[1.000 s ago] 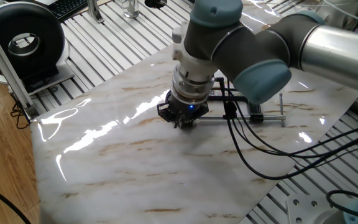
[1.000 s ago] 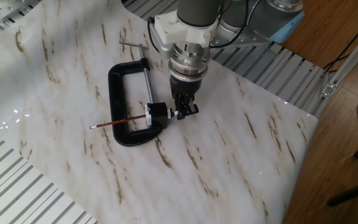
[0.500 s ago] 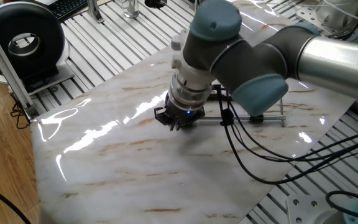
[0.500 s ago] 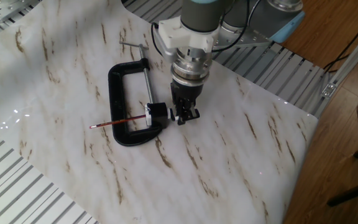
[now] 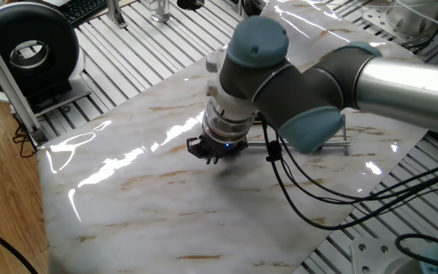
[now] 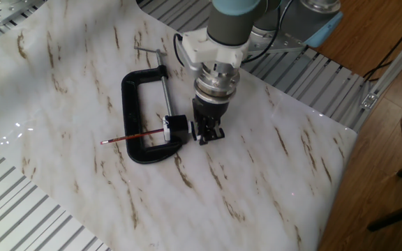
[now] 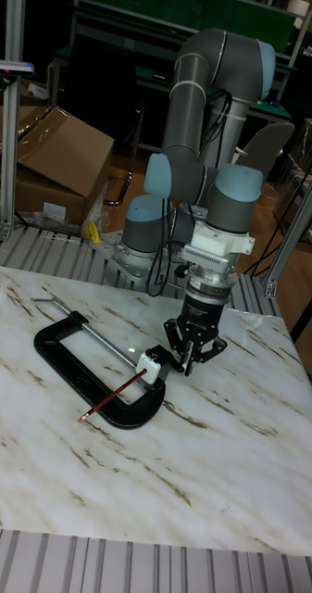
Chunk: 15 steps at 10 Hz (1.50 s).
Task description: Sharpen the pencil with a pencil sharpener
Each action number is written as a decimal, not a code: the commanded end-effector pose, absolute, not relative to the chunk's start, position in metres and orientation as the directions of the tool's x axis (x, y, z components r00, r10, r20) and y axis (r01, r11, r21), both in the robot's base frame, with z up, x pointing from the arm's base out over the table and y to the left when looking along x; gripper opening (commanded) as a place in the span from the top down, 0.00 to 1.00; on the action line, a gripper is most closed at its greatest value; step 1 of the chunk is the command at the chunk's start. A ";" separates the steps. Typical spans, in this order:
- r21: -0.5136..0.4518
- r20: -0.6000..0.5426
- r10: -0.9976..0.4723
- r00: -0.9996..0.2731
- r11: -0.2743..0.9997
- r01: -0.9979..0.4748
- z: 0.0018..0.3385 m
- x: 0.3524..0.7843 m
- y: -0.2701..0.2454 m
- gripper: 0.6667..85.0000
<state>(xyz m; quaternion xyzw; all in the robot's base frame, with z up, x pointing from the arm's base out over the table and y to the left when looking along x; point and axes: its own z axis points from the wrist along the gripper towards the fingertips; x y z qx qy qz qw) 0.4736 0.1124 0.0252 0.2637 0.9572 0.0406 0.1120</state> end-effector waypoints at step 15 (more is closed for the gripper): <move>0.117 -0.214 0.515 -0.830 0.857 0.501 -0.001 0.455 0.088 1.00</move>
